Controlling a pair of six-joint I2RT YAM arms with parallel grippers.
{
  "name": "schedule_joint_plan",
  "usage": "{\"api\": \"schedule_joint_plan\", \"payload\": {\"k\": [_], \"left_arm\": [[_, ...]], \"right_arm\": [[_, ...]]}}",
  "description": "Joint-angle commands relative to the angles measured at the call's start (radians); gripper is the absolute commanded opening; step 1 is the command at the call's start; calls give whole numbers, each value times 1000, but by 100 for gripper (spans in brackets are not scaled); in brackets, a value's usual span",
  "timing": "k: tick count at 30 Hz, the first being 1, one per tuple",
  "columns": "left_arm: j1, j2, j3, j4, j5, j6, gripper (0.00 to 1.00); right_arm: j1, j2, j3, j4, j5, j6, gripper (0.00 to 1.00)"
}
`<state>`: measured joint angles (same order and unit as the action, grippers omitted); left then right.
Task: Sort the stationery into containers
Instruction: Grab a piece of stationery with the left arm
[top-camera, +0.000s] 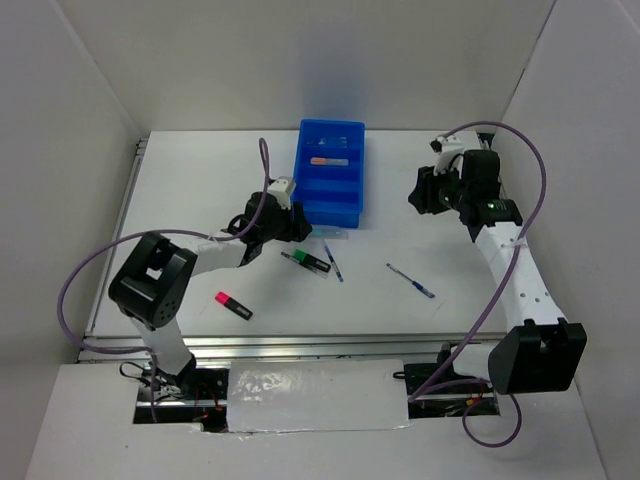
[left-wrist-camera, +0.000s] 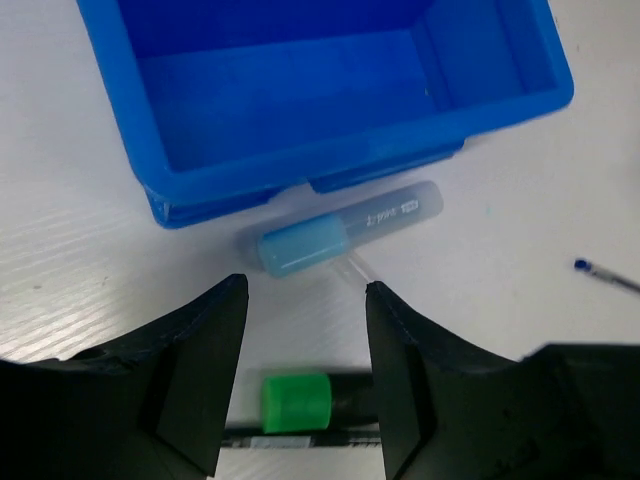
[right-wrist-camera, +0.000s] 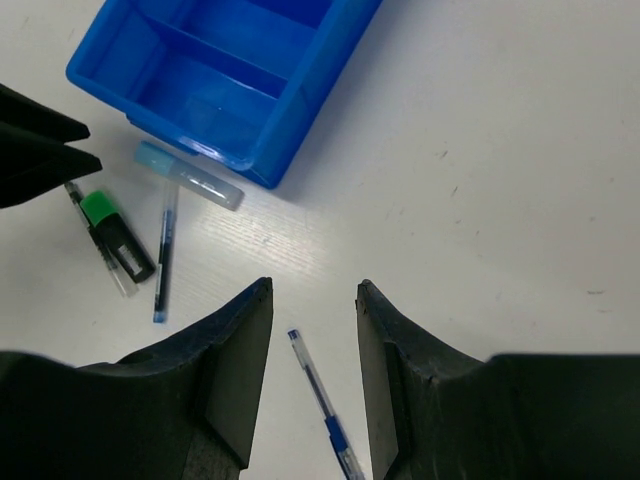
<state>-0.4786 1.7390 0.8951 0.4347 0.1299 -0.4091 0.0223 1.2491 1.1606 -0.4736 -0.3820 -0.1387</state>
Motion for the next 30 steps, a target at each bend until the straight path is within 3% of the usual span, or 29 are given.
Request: {"api": "schedule_joint_plan", "payload": {"k": [1,8,19,30], "left_arm": [[-31,40,67,45,-122,-160,63],[-74,135,160,-22,-219,-215,54],[-117,198,203,-77,-348,-151,47],[-135,179,159,-83,-277,-131,44]], "right_arm": [[-15,-30,-19,-16,-20,5,46],[-61,-50,-35,-34,-31,2,46],[-93,-57,-50,-48,-54,-6,46],[-97,-48,-49,-53,-74,-19,46]]}}
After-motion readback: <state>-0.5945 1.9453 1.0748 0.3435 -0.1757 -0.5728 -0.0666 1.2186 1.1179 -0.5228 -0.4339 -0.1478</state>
